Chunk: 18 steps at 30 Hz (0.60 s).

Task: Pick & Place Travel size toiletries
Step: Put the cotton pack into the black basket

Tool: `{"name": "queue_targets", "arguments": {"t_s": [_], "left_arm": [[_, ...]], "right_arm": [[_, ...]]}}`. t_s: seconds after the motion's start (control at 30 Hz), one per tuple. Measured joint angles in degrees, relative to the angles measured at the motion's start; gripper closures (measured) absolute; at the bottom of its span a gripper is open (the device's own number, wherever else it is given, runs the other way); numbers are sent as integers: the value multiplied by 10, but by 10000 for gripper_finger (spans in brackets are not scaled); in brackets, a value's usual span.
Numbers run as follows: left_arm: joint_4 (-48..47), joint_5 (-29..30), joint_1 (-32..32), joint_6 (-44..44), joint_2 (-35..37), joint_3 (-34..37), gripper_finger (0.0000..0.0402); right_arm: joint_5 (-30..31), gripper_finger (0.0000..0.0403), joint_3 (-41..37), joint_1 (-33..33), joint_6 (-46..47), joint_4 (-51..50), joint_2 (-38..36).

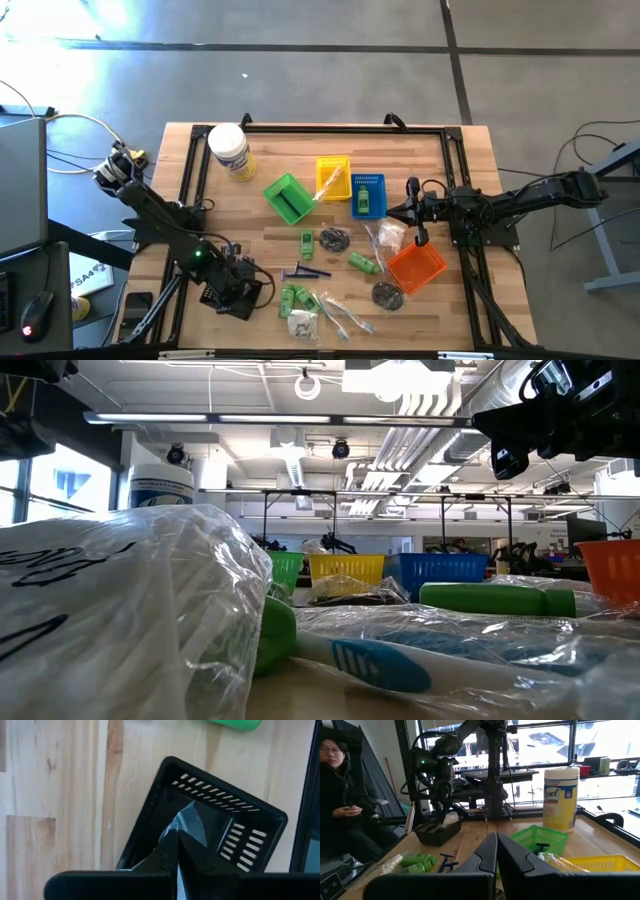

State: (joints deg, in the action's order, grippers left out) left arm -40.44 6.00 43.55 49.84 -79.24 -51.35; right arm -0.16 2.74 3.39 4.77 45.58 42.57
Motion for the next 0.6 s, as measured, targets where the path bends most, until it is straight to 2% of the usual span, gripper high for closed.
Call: {"name": "queue_targets", "arguments": {"t_s": [0.17,0.6], "left_arm": [[0,-6,0,16,-2,0,375],[-1,-26,0,33,-2,0,240]], "right_arm": [[0,399,0,0,0,0,0],[0,399,0,0,0,0,0]]}}
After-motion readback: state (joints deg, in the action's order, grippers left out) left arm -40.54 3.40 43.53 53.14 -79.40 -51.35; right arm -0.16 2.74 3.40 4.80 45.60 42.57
